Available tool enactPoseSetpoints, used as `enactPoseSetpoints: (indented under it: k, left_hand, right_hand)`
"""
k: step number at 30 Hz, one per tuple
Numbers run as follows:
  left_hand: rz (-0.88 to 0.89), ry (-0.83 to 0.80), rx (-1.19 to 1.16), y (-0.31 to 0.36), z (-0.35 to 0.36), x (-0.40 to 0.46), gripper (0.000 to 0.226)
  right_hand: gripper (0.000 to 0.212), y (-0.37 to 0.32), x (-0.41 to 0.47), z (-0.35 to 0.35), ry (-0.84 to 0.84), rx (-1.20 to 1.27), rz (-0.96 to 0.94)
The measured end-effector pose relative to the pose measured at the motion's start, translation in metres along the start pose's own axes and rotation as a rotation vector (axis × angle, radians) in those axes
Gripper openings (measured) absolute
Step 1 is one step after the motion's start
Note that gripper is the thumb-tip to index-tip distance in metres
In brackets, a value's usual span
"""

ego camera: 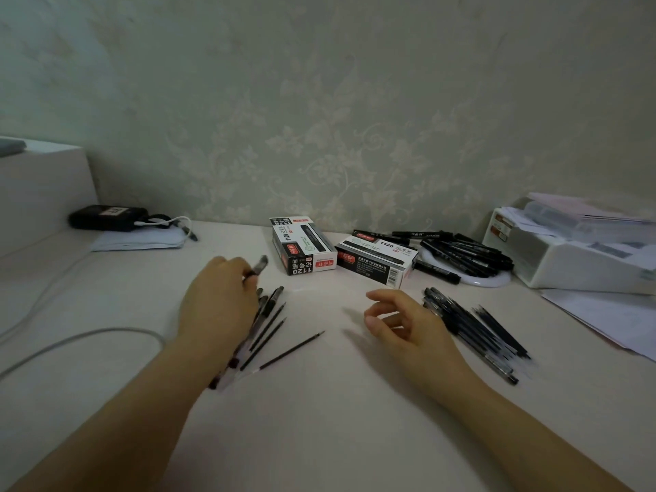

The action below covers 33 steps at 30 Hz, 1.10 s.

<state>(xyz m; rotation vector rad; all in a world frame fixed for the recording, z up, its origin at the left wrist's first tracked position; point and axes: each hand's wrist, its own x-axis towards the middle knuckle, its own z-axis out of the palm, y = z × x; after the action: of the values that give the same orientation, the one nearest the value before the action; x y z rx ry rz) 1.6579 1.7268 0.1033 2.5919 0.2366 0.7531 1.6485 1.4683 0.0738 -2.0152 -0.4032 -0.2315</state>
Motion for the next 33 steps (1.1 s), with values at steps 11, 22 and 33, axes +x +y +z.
enactPoseSetpoints:
  k: [11, 22, 33]
  left_hand:
    - [-0.141, -0.197, 0.113, -0.014, 0.004, 0.002, 0.030]
    - [0.096, -0.087, -0.028, 0.020, 0.000, -0.016, 0.029]
    - [0.374, -0.246, -0.148, 0.044, 0.016, -0.041, 0.017]
  right_hand:
    - [0.027, 0.000, -0.001, 0.002, -0.013, -0.029, -0.011]
    - [0.021, 0.002, 0.004, -0.020, 0.197, -0.648, -0.112]
    - [0.031, 0.004, 0.004, -0.030, 0.152, -1.066, 0.245]
